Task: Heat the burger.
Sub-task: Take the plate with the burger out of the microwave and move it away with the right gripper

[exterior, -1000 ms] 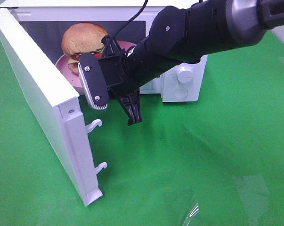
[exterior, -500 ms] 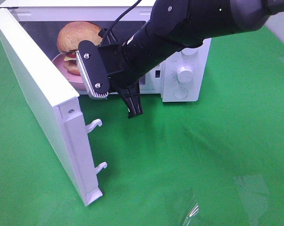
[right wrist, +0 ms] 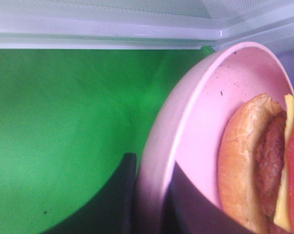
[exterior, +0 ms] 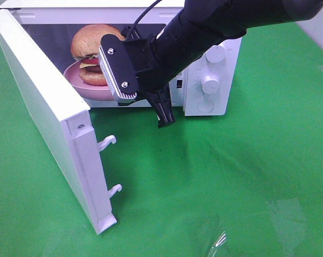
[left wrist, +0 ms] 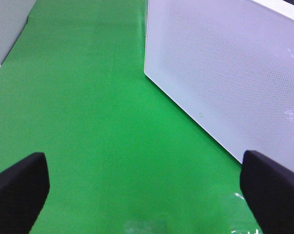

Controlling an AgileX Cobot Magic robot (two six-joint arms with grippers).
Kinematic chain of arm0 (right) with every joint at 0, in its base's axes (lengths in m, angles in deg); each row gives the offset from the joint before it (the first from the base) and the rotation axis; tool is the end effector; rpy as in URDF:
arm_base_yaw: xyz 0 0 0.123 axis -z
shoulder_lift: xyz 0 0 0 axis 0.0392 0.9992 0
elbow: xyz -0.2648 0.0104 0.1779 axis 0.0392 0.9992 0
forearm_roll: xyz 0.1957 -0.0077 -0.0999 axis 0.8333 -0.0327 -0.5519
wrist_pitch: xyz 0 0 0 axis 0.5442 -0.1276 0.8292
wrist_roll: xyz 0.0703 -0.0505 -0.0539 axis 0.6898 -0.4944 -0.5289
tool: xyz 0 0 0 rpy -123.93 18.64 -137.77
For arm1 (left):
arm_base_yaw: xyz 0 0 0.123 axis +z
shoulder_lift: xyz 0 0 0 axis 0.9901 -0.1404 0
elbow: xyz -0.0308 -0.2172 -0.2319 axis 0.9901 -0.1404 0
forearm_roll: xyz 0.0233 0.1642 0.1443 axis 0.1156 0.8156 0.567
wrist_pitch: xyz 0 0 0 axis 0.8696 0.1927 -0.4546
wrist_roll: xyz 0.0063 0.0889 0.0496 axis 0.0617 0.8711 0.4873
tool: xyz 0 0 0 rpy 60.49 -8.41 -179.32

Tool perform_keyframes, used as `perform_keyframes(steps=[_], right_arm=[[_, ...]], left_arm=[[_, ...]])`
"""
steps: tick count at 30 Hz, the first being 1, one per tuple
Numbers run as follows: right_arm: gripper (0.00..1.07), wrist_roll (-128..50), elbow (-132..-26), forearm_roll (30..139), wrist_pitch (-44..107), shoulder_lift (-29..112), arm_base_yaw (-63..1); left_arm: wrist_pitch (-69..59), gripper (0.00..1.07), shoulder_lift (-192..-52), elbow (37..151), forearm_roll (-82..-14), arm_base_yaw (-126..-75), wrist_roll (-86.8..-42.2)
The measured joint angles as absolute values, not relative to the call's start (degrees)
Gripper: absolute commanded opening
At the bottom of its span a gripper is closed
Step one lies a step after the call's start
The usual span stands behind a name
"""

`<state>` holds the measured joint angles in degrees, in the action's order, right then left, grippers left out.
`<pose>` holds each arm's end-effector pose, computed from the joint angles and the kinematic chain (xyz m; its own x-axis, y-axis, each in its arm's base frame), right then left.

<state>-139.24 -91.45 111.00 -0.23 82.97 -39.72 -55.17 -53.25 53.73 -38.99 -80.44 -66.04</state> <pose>0.3166 0.2704 0.2609 0.5924 -0.7596 -0.2687 -0.7202 -0.3498 -0.5991 -0.0612 -0.0103 0.2604 -0.4449 -0.0184 -0.8954 0.0464 0.9980 -0.0436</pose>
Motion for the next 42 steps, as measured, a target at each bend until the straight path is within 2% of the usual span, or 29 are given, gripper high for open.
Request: perform_keyframes(steps=[8, 21, 42], right_arm=[[0.00, -139.24, -91.10, 109.11, -2.75, 81.03, -39.66], [0.00, -139.18, -83.43, 108.94, -2.18, 74.44, -39.54], [0.00, -138.09, -60.39, 110.26, 5.96, 56.04, -39.54]], left_arm=[[-55.17, 0.99, -53.25, 53.73, -38.99, -80.44, -66.04], [-55.17, 0.99, -53.25, 53.73, -38.99, -80.44, -66.04], [-55.17, 0.99, -53.25, 53.73, -38.99, -80.44, -66.04]])
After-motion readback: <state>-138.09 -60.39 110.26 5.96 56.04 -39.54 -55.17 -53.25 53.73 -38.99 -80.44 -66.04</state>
